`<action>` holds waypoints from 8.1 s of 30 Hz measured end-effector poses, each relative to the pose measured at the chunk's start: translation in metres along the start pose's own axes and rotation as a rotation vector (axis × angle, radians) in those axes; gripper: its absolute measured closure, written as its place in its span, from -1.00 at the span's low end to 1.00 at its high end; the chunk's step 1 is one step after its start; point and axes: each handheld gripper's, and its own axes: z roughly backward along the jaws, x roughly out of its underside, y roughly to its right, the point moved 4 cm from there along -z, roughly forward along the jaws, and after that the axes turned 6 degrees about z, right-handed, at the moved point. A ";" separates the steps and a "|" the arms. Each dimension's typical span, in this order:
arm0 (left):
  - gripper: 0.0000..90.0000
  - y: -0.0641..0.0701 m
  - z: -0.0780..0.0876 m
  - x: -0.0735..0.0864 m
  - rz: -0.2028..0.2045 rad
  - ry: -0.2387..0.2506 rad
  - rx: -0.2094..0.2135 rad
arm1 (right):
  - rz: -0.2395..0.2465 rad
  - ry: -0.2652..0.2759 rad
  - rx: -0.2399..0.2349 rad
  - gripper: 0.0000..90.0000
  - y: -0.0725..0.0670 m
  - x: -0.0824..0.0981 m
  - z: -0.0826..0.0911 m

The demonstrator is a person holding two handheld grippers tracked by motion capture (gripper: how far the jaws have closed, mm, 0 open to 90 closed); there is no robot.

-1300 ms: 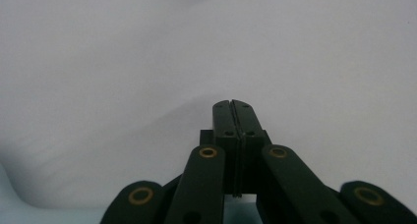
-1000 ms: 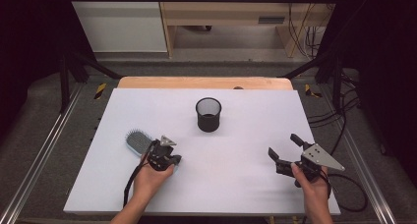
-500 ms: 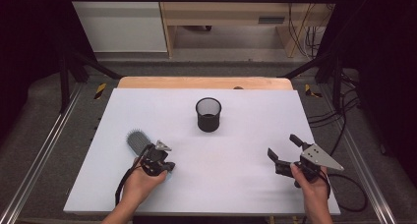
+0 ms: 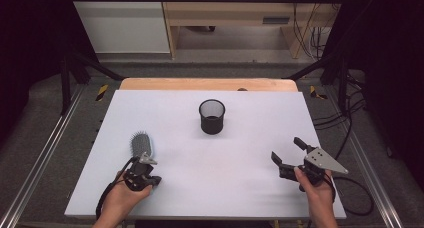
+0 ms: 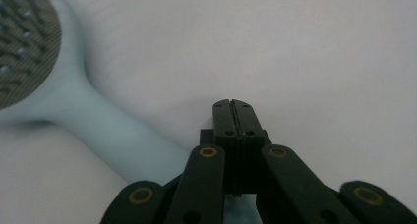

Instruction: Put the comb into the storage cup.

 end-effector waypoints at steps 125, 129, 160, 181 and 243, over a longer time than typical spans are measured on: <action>-0.78 -0.118 0.051 -0.005 0.095 0.056 -0.197 | 0.017 -0.037 -0.018 -0.87 -0.007 0.005 -0.003; -0.83 -0.120 0.045 -0.004 0.073 0.034 -0.189 | 0.018 -0.035 -0.019 -0.87 -0.007 0.004 -0.003; 0.39 -0.121 0.026 -0.002 -0.017 -0.072 -0.115 | 0.023 -0.040 -0.024 -0.87 -0.008 0.005 -0.004; 0.50 -0.121 0.023 -0.005 -0.074 -0.109 -0.107 | 0.025 -0.042 -0.030 -0.87 -0.008 0.005 -0.005; 0.55 0.012 0.007 -0.105 -0.151 0.648 -0.060 | -0.242 0.072 -0.131 -0.91 -0.065 -0.062 -0.077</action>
